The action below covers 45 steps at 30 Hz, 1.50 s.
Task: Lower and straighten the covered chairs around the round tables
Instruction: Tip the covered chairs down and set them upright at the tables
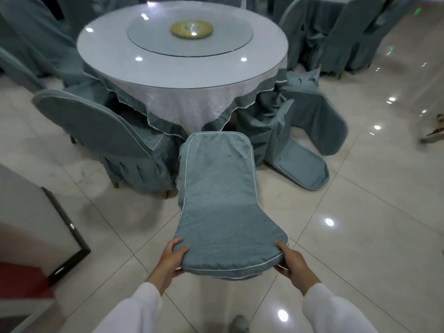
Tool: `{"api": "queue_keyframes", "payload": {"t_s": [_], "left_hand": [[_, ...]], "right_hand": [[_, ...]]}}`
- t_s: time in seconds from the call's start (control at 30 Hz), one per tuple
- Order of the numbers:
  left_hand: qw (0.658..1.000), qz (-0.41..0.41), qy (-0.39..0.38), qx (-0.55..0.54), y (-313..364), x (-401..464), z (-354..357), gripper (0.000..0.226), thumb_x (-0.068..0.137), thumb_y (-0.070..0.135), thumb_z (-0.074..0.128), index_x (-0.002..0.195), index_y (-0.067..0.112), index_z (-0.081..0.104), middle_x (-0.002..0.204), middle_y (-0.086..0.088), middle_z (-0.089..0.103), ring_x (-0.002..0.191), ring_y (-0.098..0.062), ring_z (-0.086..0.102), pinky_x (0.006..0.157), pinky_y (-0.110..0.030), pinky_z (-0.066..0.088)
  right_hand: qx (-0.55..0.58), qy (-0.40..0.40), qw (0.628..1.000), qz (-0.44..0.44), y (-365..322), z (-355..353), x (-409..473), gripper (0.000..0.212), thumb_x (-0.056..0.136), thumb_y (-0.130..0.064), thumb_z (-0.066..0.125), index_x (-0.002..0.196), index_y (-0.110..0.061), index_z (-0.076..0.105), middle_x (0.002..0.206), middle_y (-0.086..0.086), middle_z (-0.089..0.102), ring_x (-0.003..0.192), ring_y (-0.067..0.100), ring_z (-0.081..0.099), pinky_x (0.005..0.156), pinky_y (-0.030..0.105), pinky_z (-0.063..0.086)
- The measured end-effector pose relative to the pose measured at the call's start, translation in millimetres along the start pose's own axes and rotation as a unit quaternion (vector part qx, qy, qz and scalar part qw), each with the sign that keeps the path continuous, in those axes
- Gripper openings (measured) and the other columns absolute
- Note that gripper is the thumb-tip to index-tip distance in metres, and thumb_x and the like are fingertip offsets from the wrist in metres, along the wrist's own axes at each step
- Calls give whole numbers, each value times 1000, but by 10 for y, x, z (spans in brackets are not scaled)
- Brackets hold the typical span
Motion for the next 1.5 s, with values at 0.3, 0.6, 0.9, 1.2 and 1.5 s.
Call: {"api": "queue_keyframes", "payload": {"t_s": [0.3, 0.6, 0.9, 1.2, 1.5], "left_hand": [[997, -10, 71, -33, 769, 193, 150, 26, 93, 25, 68, 118, 28, 62, 113, -4, 64, 87, -20, 60, 65, -31, 52], [980, 91, 174, 17, 1675, 523, 258, 18, 94, 18, 62, 111, 18, 68, 116, -9, 66, 98, -26, 57, 80, -35, 46], [977, 154, 105, 101, 2532, 888, 263, 17, 95, 5, 59, 103, 7, 74, 103, -9, 72, 88, -19, 63, 74, -25, 48], [974, 171, 62, 136, 3508, 1455, 322, 25, 94, -2, 55, 88, 7, 77, 88, -1, 73, 81, -13, 62, 66, -20, 47], [970, 156, 35, 184, 4061, 1898, 372, 17, 89, -10, 60, 87, 0, 74, 84, -9, 75, 75, -16, 65, 65, -20, 49]], "right_hand": [[3, -70, 997, -14, -859, 205, 122, 35, 90, -38, 76, 108, -9, 70, 103, 12, 78, 98, 28, 72, 91, 43, 60], [58, -31, 997, -34, -1763, 691, 287, 27, 93, -26, 73, 103, -4, 62, 99, 17, 67, 83, 29, 68, 73, 38, 58], [51, 77, 993, -77, -2448, 985, 640, 76, 83, -24, 81, 142, -20, 33, 121, 15, 54, 100, 36, 67, 79, 46, 62], [-32, 20, 995, -89, -3387, 1480, 966, 8, 95, -19, 63, 100, -14, 66, 106, 18, 67, 83, 29, 62, 58, 30, 57], [-66, -6, 996, -67, -3881, 1692, 1122, 13, 97, -19, 62, 106, -10, 64, 111, 20, 67, 89, 29, 65, 57, 30, 59]]}}
Point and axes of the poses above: each hand's wrist, its own x-axis towards the middle knuckle, its own z-axis out of the palm, y = z × x, the point moved 5 cm from there along x, towards the middle knuckle
